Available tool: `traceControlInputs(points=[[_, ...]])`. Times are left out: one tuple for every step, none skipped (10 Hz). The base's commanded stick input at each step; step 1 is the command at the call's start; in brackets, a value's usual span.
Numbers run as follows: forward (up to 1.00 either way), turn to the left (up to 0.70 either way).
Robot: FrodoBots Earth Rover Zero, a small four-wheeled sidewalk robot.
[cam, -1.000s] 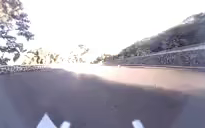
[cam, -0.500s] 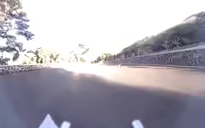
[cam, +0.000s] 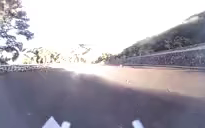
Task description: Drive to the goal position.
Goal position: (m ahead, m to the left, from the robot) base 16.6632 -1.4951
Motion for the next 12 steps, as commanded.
traceControlInputs(points=[[0.5,0.0],[0.5,0.0],[0.5,0.0],[0.5,0.0],[0.5,0.0],[0.5,0.0],[0.5,0.0],[0.5,0.0],[0.5,0.0],[0.5,0.0],[0.5,0.0],[0.5,0.0]])
